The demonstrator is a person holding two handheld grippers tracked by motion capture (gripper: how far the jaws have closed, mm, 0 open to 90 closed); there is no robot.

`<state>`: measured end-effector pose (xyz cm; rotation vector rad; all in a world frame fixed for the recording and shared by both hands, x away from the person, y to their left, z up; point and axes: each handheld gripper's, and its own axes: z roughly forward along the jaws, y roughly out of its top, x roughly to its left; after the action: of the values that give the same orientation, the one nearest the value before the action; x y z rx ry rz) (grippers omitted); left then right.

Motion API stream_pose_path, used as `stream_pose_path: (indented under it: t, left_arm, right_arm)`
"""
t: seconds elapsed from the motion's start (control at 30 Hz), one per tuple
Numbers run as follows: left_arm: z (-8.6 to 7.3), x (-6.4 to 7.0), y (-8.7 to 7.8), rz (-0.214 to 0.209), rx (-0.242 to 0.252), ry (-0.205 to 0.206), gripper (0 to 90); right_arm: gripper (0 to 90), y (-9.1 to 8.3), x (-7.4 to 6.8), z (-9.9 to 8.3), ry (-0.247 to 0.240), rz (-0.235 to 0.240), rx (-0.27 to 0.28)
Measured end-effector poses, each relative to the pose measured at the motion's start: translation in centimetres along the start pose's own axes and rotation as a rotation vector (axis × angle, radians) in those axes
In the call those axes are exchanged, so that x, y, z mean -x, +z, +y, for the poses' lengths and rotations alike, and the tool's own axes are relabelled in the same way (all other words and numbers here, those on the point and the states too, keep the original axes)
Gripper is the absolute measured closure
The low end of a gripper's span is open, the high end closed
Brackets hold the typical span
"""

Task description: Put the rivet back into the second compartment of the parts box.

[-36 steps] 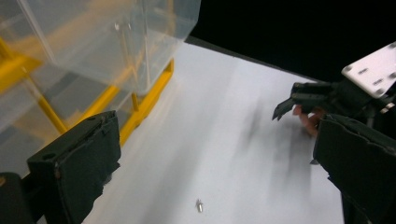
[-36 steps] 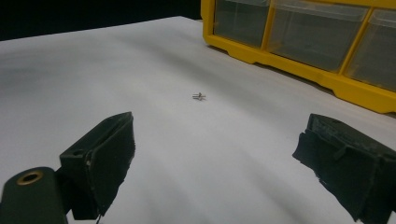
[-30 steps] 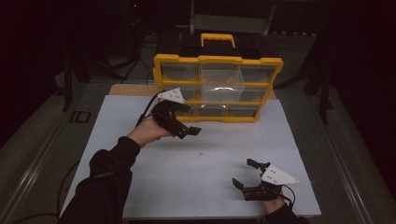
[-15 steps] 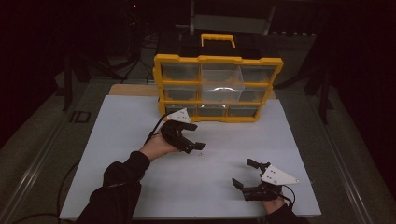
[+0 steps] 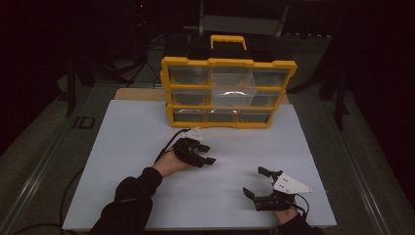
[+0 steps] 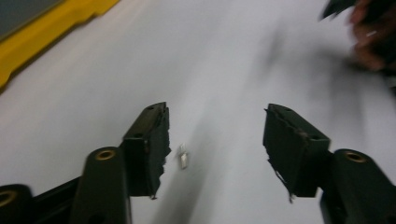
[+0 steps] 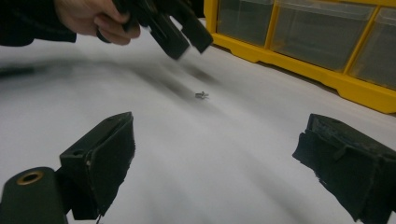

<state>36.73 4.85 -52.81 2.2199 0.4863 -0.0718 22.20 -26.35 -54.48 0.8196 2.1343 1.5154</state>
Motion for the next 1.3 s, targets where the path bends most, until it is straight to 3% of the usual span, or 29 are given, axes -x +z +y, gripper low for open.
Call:
stream_pose_path:
  t: [0.1,0.4,0.53,0.63,0.77,0.93,1.0,1.3]
  left_arm:
    - [-0.5,-0.1,0.8,0.017,-0.024,-0.003,52.6]
    - [-1.6,-0.5,3.0,0.074,-0.077,-0.021,58.8]
    - [-1.6,-0.7,3.1,0.077,-0.069,-0.02,63.9]
    - [-1.6,-0.5,3.2,0.072,-0.072,0.008,68.5]
    - [-1.6,-0.6,3.2,0.083,-0.071,0.012,79.2]
    - [-1.3,-0.6,3.2,0.074,-0.1,0.025,80.4]
    - [-1.3,-0.7,3.2,0.067,-0.099,0.02,85.0]
    - [-1.3,-0.9,2.1,0.055,-0.088,0.007,85.1]
  right_arm:
    - [9.7,0.0,0.0,0.0,0.002,0.001,-0.001]
    - [9.7,0.0,0.0,0.0,-0.001,0.001,-0.002]
    - [9.7,0.1,0.0,0.0,-0.001,0.004,-0.006]
    - [9.7,0.1,0.0,0.0,-0.001,0.003,-0.005]
    - [9.7,0.1,0.0,0.0,0.004,0.007,-0.006]
    - [9.7,0.1,0.0,0.0,0.002,0.006,-0.004]
    - [9.7,0.1,0.0,0.0,0.004,0.007,-0.006]
    - [9.6,0.1,0.0,0.0,0.003,0.005,-0.006]
